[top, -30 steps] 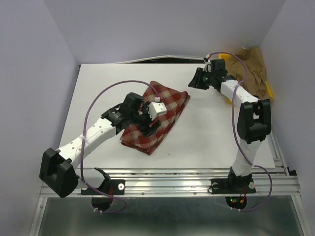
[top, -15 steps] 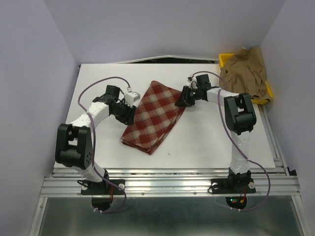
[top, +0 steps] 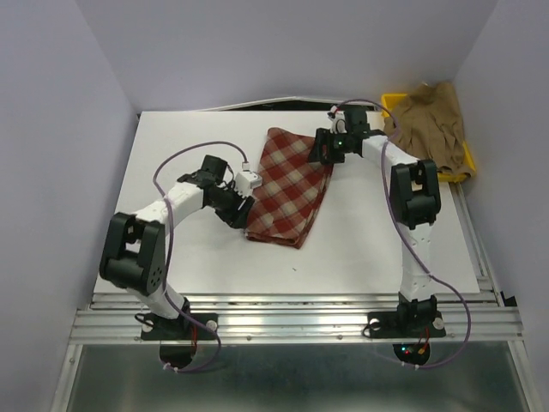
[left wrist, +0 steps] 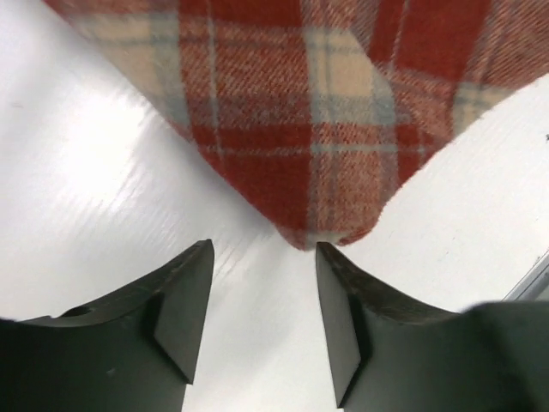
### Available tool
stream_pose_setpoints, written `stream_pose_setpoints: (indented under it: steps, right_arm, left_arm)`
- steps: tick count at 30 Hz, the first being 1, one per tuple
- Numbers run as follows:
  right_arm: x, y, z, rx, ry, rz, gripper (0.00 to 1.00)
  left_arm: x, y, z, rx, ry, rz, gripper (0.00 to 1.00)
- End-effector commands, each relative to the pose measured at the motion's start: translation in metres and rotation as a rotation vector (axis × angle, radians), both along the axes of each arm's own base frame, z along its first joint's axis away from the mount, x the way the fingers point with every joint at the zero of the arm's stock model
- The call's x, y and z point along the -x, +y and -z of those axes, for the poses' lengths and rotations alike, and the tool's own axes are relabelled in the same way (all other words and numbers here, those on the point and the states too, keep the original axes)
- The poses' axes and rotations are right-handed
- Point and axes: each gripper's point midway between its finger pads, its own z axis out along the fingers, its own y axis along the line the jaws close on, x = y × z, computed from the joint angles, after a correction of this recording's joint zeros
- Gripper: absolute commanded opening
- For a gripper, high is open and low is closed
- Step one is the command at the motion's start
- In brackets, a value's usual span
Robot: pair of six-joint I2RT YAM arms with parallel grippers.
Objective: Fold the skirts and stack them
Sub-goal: Fold the skirt
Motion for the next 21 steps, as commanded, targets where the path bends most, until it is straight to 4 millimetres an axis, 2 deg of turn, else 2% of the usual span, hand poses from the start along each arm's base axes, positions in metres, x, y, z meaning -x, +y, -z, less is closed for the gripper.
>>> stream_pose_setpoints:
  steps: [1, 2, 3, 5, 6, 7, 8, 9, 10, 11, 12, 14, 15, 16, 17, 18, 20, 21]
  right_arm:
    - [0.049, 0.006, -0.068, -0.043, -0.011, -0.026, 0.76]
    - [0.059, 0.003, -0.071, -0.046, 0.011, 0.002, 0.77]
    - [0.082, -0.002, -0.072, -0.052, 0.044, 0.017, 0.77]
    - [0.108, -0.003, -0.066, -0.082, 0.102, 0.034, 0.79]
    - [0.133, 0.0, -0.057, -0.134, 0.166, 0.033, 0.79]
    - [0.132, 0.004, -0.068, -0.17, 0.157, 0.03, 0.79]
    - [0.153, 0.003, -0.045, -0.183, 0.24, 0.037, 0.79]
    - [0.16, 0.008, -0.044, -0.234, 0.273, 0.036, 0.79]
    - [0.166, 0.009, -0.037, -0.247, 0.309, 0.043, 0.8]
    - [0.178, 0.009, -0.022, -0.262, 0.379, 0.061, 0.8]
    - [0.18, 0.013, -0.017, -0.269, 0.37, 0.057, 0.8]
    - [0.189, 0.015, -0.008, -0.272, 0.39, 0.072, 0.84]
    - [0.202, 0.017, 0.001, -0.275, 0.44, 0.094, 0.87]
    - [0.201, 0.018, 0.002, -0.294, 0.429, 0.1, 0.93]
    - [0.207, 0.022, 0.005, -0.299, 0.439, 0.099, 0.95]
    - [0.215, 0.026, 0.009, -0.304, 0.434, 0.096, 0.96]
    - [0.226, 0.037, 0.016, -0.291, 0.431, 0.08, 0.97]
    - [0.231, 0.042, 0.02, -0.293, 0.438, 0.082, 0.97]
  left_arm:
    - [-0.02, -0.001, -0.07, 0.072, -0.301, -0.008, 0.65]
    - [-0.024, 0.002, -0.086, 0.066, -0.394, -0.013, 0.68]
    - [-0.025, 0.002, -0.092, 0.05, -0.449, 0.016, 0.68]
    - [-0.027, -0.005, -0.103, 0.032, -0.546, 0.058, 0.7]
    - [-0.027, -0.002, -0.104, -0.006, -0.592, 0.092, 0.7]
    - [-0.027, -0.005, -0.103, -0.017, -0.606, 0.118, 0.7]
    - [-0.025, -0.008, -0.101, -0.028, -0.613, 0.149, 0.7]
    - [-0.02, -0.013, -0.095, -0.035, -0.611, 0.187, 0.7]
    - [-0.018, -0.016, -0.092, -0.045, -0.62, 0.218, 0.7]
    - [-0.012, -0.018, -0.083, -0.071, -0.635, 0.269, 0.7]
    - [-0.01, -0.02, -0.08, -0.083, -0.653, 0.293, 0.71]
    - [-0.007, -0.024, -0.079, -0.099, -0.711, 0.34, 0.73]
    - [0.002, -0.025, -0.074, -0.107, -0.723, 0.366, 0.76]
    - [0.005, -0.028, -0.073, -0.11, -0.744, 0.38, 0.81]
    - [0.006, -0.031, -0.077, -0.106, -0.78, 0.388, 0.82]
    - [0.014, -0.032, -0.068, -0.12, -0.782, 0.417, 0.84]
    - [0.015, -0.036, -0.069, -0.121, -0.824, 0.419, 0.85]
    - [0.017, -0.034, -0.063, -0.134, -0.823, 0.414, 0.85]
